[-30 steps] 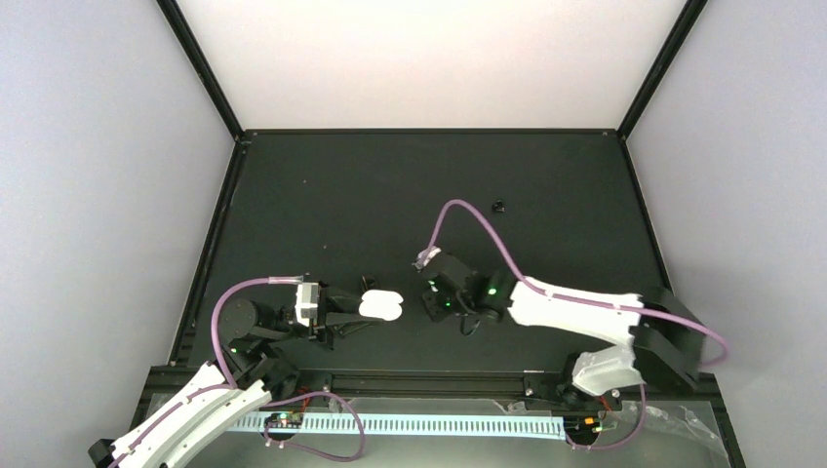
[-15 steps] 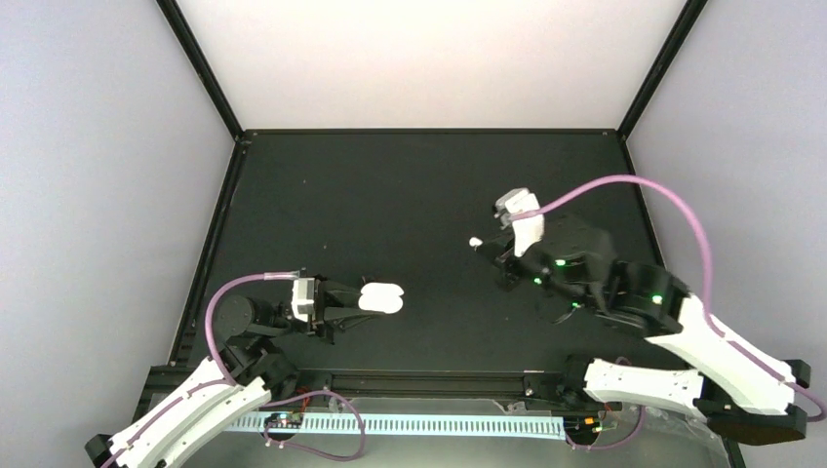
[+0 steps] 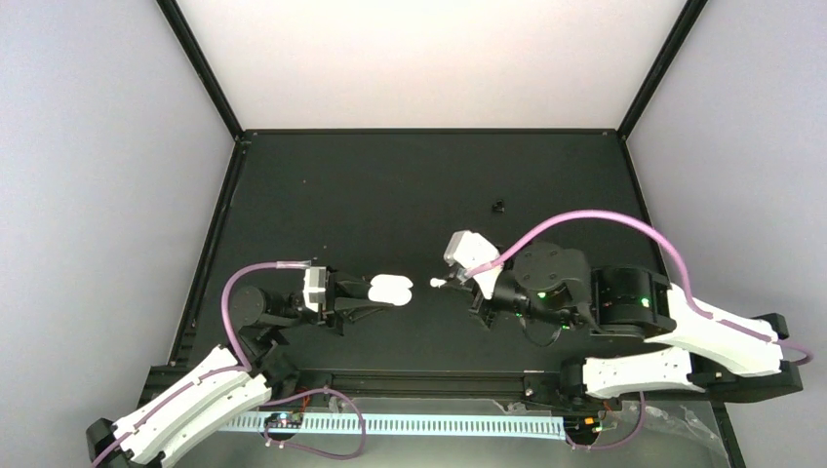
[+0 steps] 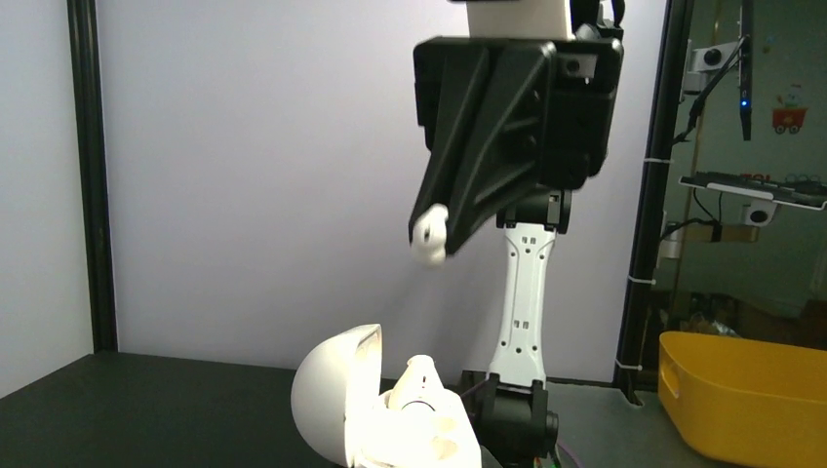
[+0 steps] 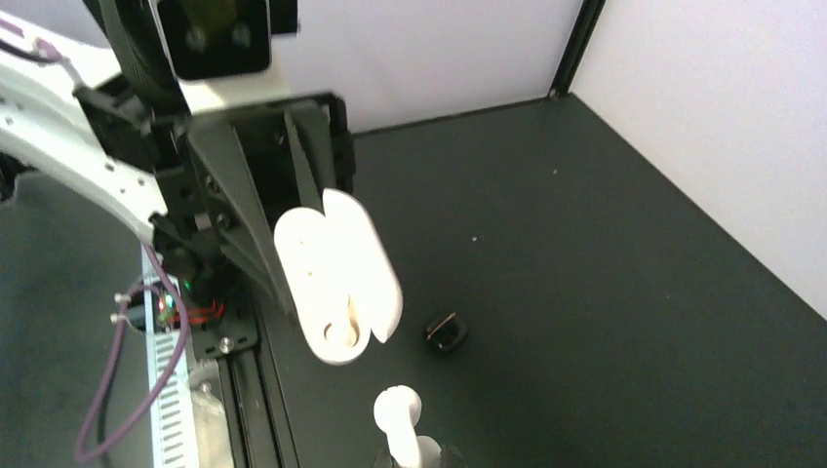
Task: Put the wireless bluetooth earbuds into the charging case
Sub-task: Place the earbud in the charging case.
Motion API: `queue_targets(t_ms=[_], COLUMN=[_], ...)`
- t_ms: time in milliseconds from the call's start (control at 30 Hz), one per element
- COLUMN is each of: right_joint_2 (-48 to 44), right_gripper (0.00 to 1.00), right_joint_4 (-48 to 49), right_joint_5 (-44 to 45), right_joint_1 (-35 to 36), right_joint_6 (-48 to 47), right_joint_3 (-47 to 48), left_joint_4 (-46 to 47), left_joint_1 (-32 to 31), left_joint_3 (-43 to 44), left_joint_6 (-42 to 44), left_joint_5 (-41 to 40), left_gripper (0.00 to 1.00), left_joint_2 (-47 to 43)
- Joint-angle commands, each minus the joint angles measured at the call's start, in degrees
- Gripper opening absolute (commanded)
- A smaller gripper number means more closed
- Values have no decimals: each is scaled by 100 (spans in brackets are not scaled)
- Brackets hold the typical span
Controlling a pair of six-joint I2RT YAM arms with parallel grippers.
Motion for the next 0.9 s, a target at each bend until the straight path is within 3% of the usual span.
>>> queue_targets(t_ms=[0,500,867], right_joint_2=[-231,396,1023], right_gripper=[1,1,1], right_joint_4=[395,883,445], right_joint_5=[-199,-815,-961], right_joint_1=[59,138,148], right_joint_6=[-260,-456,-558], right_joint_3=[-262,-42,365], left_joint_4=[269,137,-340], left_joint_1=[-34,-33,-35], left_joint_3=[183,218,328], left_joint_6=[75,290,617], left_joint_5=[-28,69,215], left_gripper=[2,2,2], left_joint_2=[83,226,241])
